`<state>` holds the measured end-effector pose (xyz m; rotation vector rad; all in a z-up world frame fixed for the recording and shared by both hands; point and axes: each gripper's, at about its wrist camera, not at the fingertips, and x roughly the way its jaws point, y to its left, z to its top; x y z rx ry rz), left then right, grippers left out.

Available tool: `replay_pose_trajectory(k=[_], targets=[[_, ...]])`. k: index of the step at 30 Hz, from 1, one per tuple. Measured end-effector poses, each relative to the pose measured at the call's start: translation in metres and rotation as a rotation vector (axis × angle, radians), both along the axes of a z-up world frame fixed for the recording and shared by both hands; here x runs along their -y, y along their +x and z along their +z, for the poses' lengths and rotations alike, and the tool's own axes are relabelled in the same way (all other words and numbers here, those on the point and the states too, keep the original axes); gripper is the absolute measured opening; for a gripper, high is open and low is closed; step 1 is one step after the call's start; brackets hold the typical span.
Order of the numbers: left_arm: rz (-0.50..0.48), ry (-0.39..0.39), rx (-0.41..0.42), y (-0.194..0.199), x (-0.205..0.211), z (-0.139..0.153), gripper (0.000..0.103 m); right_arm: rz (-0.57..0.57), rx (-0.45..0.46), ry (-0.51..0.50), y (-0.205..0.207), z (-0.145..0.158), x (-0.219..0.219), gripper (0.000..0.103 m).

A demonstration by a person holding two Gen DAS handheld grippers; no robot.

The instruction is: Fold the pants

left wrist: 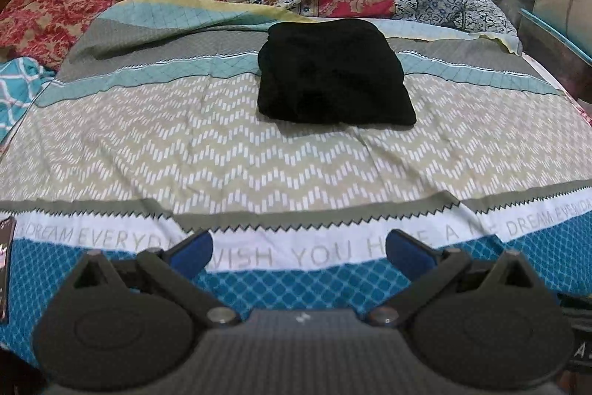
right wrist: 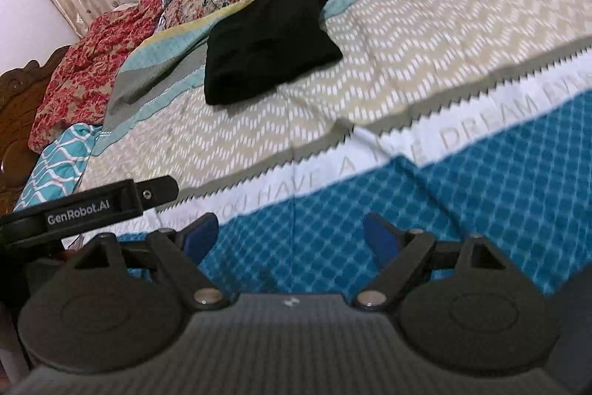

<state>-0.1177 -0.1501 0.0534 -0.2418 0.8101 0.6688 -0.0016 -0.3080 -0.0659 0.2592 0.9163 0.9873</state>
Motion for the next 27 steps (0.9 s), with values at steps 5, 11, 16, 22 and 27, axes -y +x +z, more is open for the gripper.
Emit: replay_pose_trajectory(k=[5,11,16,22,27], targets=[[0.027,0.002,-0.024,-0.005,0.003,-0.001,0.103,0.005,-0.057,0.001,-0.005,-0.008,0.006,0.088],[0.063,0.014,-0.073,-0.008,0.001,-0.005,0.103,-0.009,-0.081,0.003,-0.006,-0.01,0.006,0.088],[0.079,0.034,-0.119,-0.011,-0.001,-0.011,0.103,-0.002,-0.103,-0.005,0.0,-0.015,0.006,0.088],[0.092,0.065,-0.163,-0.015,-0.001,-0.013,0.103,0.003,-0.106,-0.01,0.004,-0.016,0.007,0.088],[0.111,0.079,-0.177,-0.018,-0.001,-0.017,0.103,0.011,-0.094,-0.011,0.006,-0.015,0.007,0.088]])
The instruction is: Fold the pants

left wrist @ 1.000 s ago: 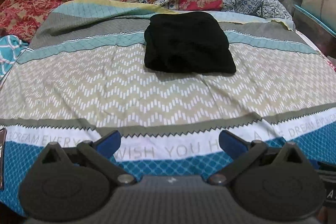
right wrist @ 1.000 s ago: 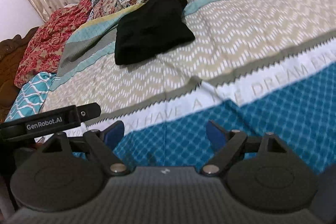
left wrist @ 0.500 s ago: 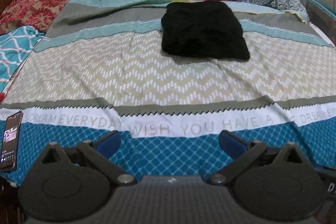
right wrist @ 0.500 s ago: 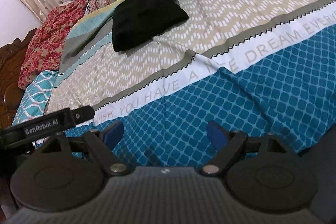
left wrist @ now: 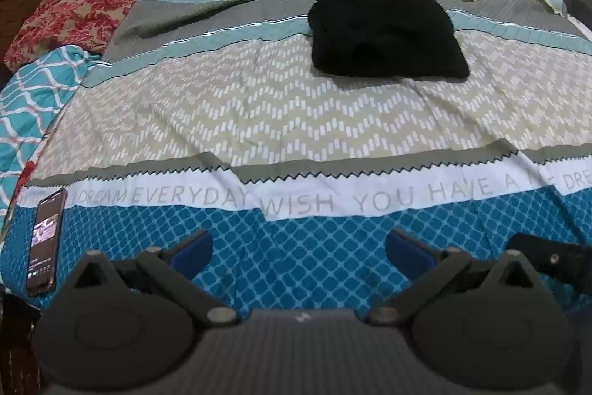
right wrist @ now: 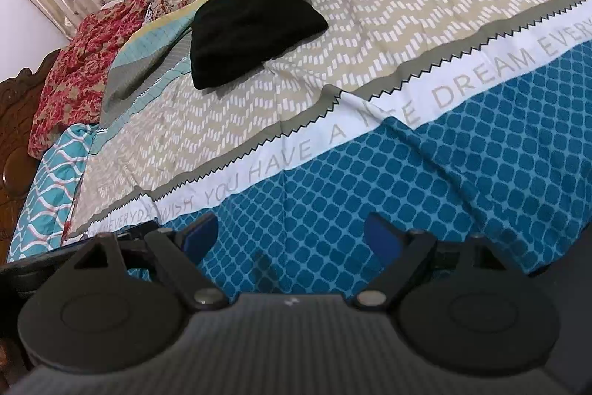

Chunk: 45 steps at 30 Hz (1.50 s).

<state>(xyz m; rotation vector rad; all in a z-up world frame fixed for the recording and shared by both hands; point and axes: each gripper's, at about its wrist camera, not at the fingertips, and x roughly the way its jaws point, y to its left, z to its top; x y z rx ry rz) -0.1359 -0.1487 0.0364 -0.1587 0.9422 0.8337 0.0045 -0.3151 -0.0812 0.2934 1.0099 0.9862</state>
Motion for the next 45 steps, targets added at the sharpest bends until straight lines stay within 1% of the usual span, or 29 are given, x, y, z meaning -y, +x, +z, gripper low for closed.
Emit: replay_pose_trajectory(k=[3,6,12,17,23,27,37,45], targets=[[0.01,0.058,-0.013,0.0,0.0,0.002,0.103,-0.002,-0.008,-0.003,0.0,-0.001,-0.001,0.088],[0.015,0.108,-0.001,-0.002,0.0,0.006,0.103,-0.002,-0.01,-0.006,0.001,-0.002,-0.001,0.088],[0.025,0.138,-0.007,-0.005,-0.002,0.007,0.103,0.002,-0.001,-0.005,0.003,-0.001,0.001,0.088],[0.034,0.098,-0.023,-0.01,-0.007,0.002,0.103,0.003,0.002,-0.004,0.002,-0.001,0.001,0.088],[0.059,-0.032,-0.052,-0.012,-0.011,-0.009,0.103,0.008,0.0,-0.007,0.0,-0.001,0.0,0.088],[0.061,-0.09,-0.053,-0.012,-0.009,-0.013,0.103,0.004,0.004,-0.006,-0.001,0.0,0.0,0.088],[0.033,-0.057,-0.08,-0.011,-0.009,-0.015,0.103,0.004,-0.008,-0.011,0.0,-0.003,0.0,0.088],[0.027,-0.068,-0.103,-0.013,-0.012,-0.021,0.103,0.007,-0.015,-0.013,0.002,-0.005,0.001,0.088]])
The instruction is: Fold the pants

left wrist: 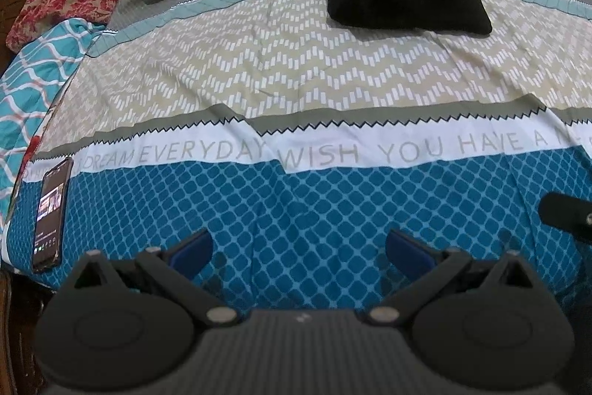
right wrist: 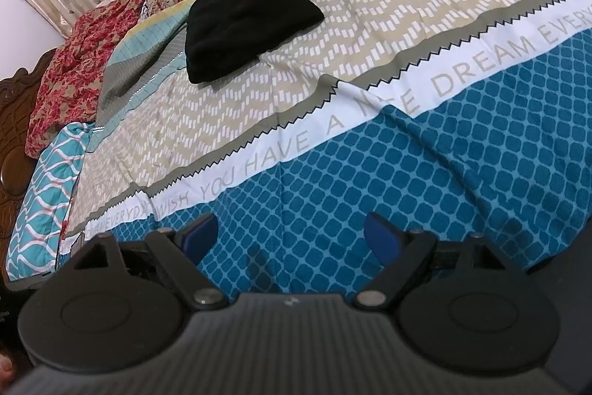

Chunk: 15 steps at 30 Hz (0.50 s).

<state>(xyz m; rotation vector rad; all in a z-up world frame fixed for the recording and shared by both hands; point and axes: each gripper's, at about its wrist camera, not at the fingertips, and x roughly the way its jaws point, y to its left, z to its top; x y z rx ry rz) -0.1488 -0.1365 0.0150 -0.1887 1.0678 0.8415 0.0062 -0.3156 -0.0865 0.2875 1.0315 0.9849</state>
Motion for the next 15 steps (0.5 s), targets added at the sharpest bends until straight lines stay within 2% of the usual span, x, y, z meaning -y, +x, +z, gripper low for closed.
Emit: replay_pose_trajectory(k=[6,15], targets=[[0.015,0.02,0.004,-0.0022,-0.0006,0.0018,0.103,0.002,-0.002,-0.001,0.0009,-0.0007,0.0002,0.088],[0.024,-0.011,-0.005,-0.0042,-0.0019,0.0022,0.103,0.001,-0.003,0.0,0.0005,-0.0006,0.0,0.088]])
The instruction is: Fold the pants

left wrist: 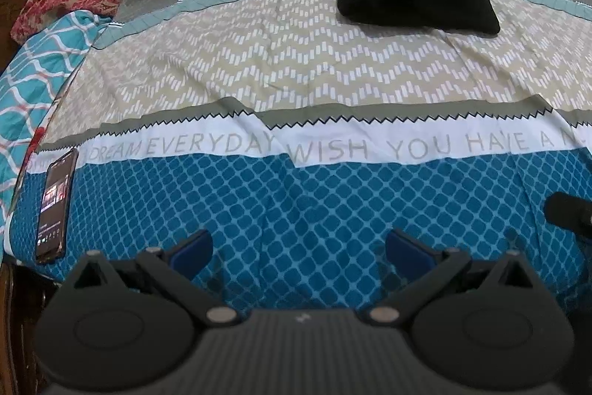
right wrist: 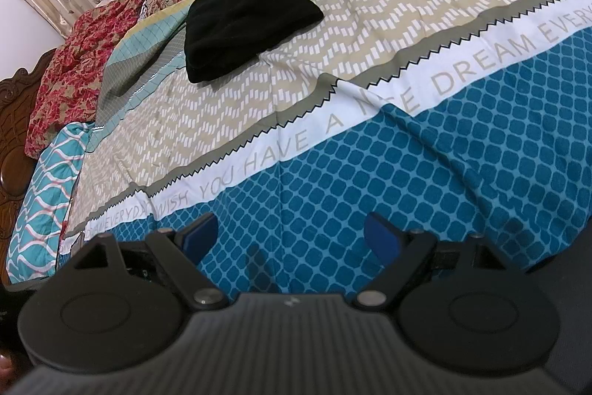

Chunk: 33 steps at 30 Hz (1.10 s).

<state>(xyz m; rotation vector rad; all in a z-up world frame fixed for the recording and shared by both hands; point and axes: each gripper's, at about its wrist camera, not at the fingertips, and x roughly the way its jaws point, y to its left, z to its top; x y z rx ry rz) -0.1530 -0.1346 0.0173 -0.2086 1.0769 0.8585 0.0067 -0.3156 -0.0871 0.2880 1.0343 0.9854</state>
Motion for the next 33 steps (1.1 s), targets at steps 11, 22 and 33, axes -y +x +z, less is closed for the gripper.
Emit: replay_pose_trajectory(k=[11,22,33], targets=[[-0.03,0.04,-0.024,0.0023,0.0063,0.0007,0.103,0.001,0.0,0.0,-0.0001,-0.0001,0.0002,0.088],[-0.021,0.03,-0.043,0.0018,0.0048,-0.0029,0.103,0.001,0.0,0.001,-0.0002,0.0,0.0,0.088],[-0.03,0.024,-0.063,0.0044,0.007,-0.0068,0.103,0.0,0.0,0.001,0.0,0.0,-0.0001,0.088]])
